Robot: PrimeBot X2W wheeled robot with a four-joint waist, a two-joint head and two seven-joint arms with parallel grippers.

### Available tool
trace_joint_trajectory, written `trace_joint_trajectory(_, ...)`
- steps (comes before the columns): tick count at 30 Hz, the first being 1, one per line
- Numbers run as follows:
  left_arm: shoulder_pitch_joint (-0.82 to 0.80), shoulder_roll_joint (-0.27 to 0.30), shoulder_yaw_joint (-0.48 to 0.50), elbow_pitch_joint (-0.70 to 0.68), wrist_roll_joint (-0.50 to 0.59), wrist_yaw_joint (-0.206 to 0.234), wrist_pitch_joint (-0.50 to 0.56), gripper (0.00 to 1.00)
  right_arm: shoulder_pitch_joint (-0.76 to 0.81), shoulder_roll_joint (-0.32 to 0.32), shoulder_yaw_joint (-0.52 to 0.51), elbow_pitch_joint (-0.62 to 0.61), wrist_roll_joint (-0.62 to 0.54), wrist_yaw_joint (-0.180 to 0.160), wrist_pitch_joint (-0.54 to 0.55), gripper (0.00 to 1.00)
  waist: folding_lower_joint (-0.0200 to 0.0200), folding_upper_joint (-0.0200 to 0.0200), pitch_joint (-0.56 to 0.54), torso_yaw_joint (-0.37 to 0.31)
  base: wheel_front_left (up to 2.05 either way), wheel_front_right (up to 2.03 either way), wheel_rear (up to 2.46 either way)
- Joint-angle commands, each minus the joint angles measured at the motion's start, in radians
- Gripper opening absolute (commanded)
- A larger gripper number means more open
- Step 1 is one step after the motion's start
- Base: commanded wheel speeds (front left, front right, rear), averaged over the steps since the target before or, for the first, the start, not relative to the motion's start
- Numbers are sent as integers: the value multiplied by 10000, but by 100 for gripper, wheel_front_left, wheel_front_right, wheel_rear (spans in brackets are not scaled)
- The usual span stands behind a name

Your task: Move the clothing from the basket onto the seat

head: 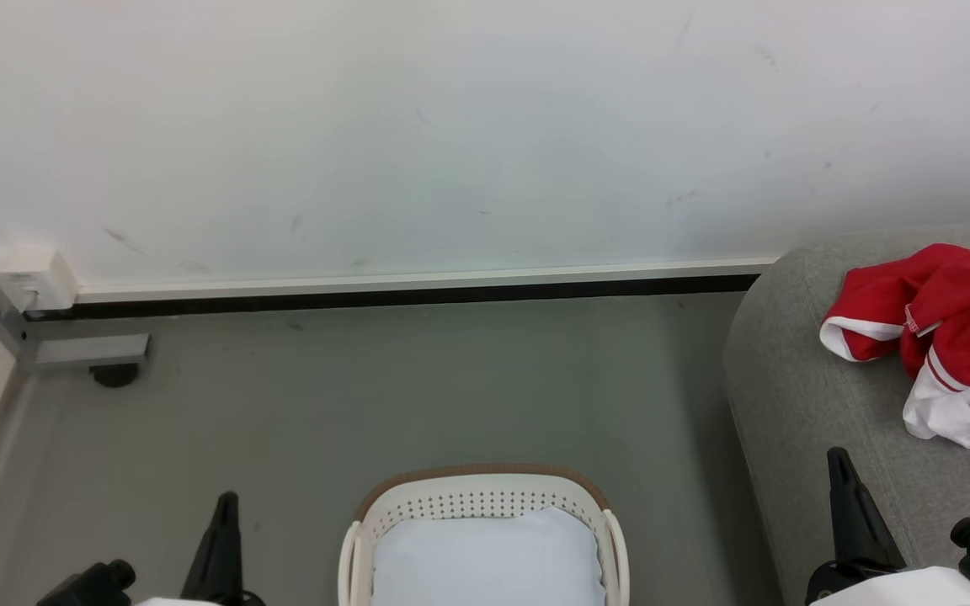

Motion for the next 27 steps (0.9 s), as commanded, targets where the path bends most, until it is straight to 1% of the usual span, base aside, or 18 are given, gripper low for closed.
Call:
trace_joint_trajectory(1,-276,52,68,-157,-472,-8,104,0,-206,-80,-97,-143,478,-4,91,0,0,0,-1,12,0,0,0)
trace_joint_trajectory(15,-405,65,197,-158,-2490,-12,648,0,-237,-120,-391,-141,2402,-7,578,0,0,0,-10,101,0,0,0)
trace_joint_trajectory(27,-499,75,296,-155,-3975,-16,1061,0,-263,-136,-631,-136,3828,-9,970,0,0,0,-18,177,0,0,0)
